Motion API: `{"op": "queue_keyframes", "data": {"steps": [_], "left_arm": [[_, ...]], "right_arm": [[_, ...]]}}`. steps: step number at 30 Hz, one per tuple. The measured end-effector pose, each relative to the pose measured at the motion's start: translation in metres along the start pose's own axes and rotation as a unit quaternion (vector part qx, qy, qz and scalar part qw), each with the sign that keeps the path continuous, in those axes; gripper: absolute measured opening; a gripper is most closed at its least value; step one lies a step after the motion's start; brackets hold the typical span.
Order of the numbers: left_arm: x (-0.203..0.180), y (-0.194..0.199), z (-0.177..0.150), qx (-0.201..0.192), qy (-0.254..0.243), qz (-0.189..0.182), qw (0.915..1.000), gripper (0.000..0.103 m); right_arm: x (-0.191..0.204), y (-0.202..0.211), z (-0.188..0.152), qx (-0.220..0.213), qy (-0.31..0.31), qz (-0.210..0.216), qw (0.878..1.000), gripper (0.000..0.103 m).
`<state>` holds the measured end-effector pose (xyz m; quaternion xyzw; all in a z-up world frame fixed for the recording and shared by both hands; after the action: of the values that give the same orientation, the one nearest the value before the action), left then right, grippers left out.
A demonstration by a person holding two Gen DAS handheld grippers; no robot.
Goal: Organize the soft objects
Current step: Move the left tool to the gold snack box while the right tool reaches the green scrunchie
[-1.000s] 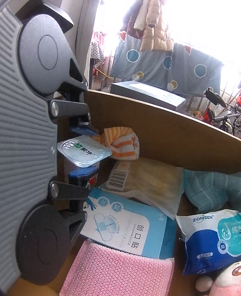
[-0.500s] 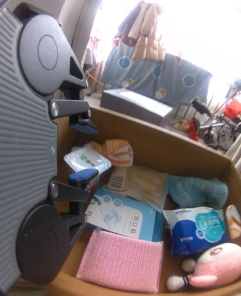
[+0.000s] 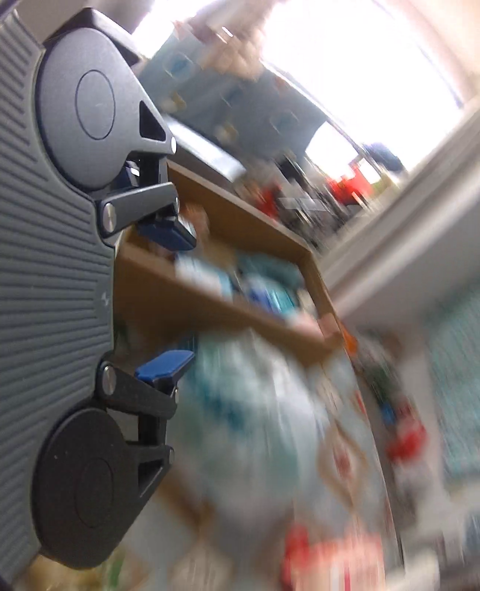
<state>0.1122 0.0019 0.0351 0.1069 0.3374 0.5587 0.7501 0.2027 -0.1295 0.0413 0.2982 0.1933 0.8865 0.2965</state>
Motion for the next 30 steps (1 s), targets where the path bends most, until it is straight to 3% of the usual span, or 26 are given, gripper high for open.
{"op": "queue_keyframes", "data": {"steps": [6,10,14,24,30], "left_arm": [[-0.064,-0.056,-0.046,0.06,-0.068,-0.06,0.9941,0.098],[-0.093,-0.092,-0.073,0.091,-0.101,-0.076,0.9878,0.098],[-0.114,-0.119,-0.092,0.095,-0.141,-0.083,0.9819,0.098],[-0.143,-0.191,-0.116,0.112,-0.206,-0.072,0.9695,0.098],[-0.13,-0.205,-0.115,0.108,-0.208,-0.031,0.9716,0.097]], "right_arm": [[-0.075,0.073,-0.046,-0.027,-0.052,-0.105,0.993,0.062],[-0.114,0.082,-0.09,-0.004,-0.085,-0.148,0.985,0.062],[-0.145,0.084,-0.118,0.015,-0.102,-0.18,0.978,0.062],[-0.193,0.046,-0.126,0.052,-0.13,-0.182,0.973,0.057],[-0.196,0.018,-0.137,0.076,-0.164,-0.132,0.975,0.056]]}}
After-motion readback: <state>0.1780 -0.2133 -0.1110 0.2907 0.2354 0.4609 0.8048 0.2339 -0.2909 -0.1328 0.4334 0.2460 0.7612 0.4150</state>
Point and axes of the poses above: each gripper's, at about its wrist camera, not at the fingertips, and y roughly against the way its jaws point, x to its left, z to its top, the point moved 9 cm from there along -y, roughly the way its jaws point, and after that the axes turned 14 degrees about y, right-handed, at the moved point
